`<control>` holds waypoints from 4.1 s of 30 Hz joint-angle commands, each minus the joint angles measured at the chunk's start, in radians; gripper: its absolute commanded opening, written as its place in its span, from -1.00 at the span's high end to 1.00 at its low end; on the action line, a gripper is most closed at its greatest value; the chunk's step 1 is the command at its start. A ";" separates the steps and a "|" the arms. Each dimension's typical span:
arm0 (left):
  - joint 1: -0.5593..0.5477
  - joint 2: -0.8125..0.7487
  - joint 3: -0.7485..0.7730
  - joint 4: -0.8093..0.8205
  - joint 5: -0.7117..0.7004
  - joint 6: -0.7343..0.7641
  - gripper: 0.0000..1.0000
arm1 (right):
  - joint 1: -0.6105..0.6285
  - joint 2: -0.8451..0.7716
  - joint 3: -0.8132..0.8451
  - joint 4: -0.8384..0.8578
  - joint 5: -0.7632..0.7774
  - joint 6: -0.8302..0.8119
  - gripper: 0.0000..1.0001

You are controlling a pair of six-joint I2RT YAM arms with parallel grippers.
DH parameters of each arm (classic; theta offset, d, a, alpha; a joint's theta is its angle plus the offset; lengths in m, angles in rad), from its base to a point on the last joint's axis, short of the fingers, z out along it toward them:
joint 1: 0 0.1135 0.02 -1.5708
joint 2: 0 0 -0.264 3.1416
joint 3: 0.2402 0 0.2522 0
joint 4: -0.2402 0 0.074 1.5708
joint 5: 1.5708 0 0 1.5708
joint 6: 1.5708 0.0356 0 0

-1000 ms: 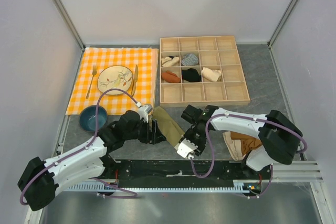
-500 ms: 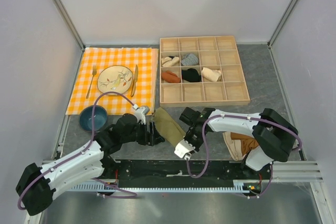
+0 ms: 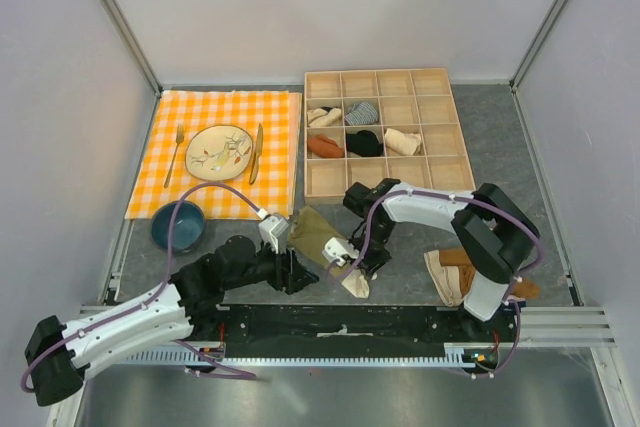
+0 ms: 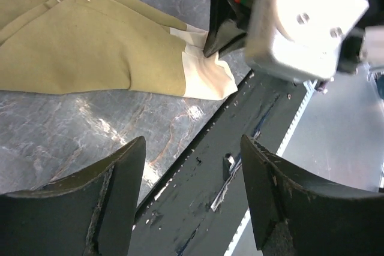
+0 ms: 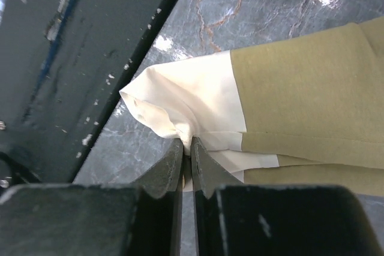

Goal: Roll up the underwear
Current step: Roll the underwear to the corner of the board.

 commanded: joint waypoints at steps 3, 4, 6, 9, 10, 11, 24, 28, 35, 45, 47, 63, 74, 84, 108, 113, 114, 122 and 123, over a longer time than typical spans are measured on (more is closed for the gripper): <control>-0.112 0.004 -0.030 0.116 -0.151 0.065 -0.41 | -0.061 0.122 0.121 -0.183 -0.192 0.067 0.78; -0.128 0.009 -0.035 0.124 -0.163 0.063 -0.42 | -0.074 0.134 0.130 -0.188 -0.201 0.074 0.78; -0.177 0.031 -0.037 0.147 -0.206 0.069 -0.42 | -0.085 0.158 0.155 -0.195 -0.224 0.096 0.78; -0.249 0.088 -0.018 0.167 -0.256 0.103 -0.43 | -0.096 0.181 0.182 -0.208 -0.247 0.116 0.78; -0.266 0.107 -0.011 0.170 -0.273 0.112 -0.45 | -0.096 0.186 0.187 -0.211 -0.249 0.124 0.78; -0.299 0.130 0.009 0.173 -0.301 0.139 -0.46 | -0.096 0.189 0.196 -0.211 -0.250 0.133 0.78; -0.427 0.525 0.178 0.318 -0.438 0.327 -0.62 | -0.101 0.264 0.265 -0.212 -0.241 0.248 0.78; -0.427 0.633 0.209 0.353 -0.454 0.307 -0.62 | -0.101 0.264 0.274 -0.212 -0.241 0.254 0.78; -0.427 0.728 0.250 0.354 -0.502 0.243 -0.60 | -0.101 0.275 0.288 -0.211 -0.243 0.262 0.78; -0.427 0.788 0.270 0.331 -0.536 0.187 -0.39 | -0.101 0.289 0.304 -0.202 -0.247 0.285 0.76; -0.426 0.803 0.278 0.308 -0.554 0.166 -0.22 | -0.101 0.289 0.304 -0.200 -0.244 0.285 0.76; -0.301 0.806 0.237 0.203 -0.445 -0.081 0.97 | -0.101 0.229 0.288 -0.096 -0.244 0.384 0.38; -0.229 0.773 0.154 0.233 -0.372 -0.169 0.97 | -0.170 0.122 0.356 -0.073 -0.184 0.404 0.14; -0.223 0.719 0.097 0.252 -0.379 -0.218 0.97 | -0.170 -0.025 0.253 -0.068 -0.278 0.133 0.15; -0.223 0.578 0.034 0.239 -0.430 -0.276 0.97 | 0.133 -0.157 -0.075 0.298 -0.016 0.077 0.13; -0.223 0.575 0.031 0.239 -0.428 -0.281 0.97 | 0.153 -0.118 -0.086 0.380 0.049 0.134 0.09; -0.223 0.572 0.028 0.239 -0.428 -0.287 0.97 | 0.154 -0.113 -0.089 0.389 0.056 0.136 0.07; -0.223 0.507 0.003 0.224 -0.445 -0.311 0.97 | 0.160 -0.081 -0.135 0.460 0.139 0.142 0.00; -0.223 0.501 -0.001 0.221 -0.445 -0.317 0.97 | 0.162 -0.078 -0.141 0.463 0.145 0.142 -0.01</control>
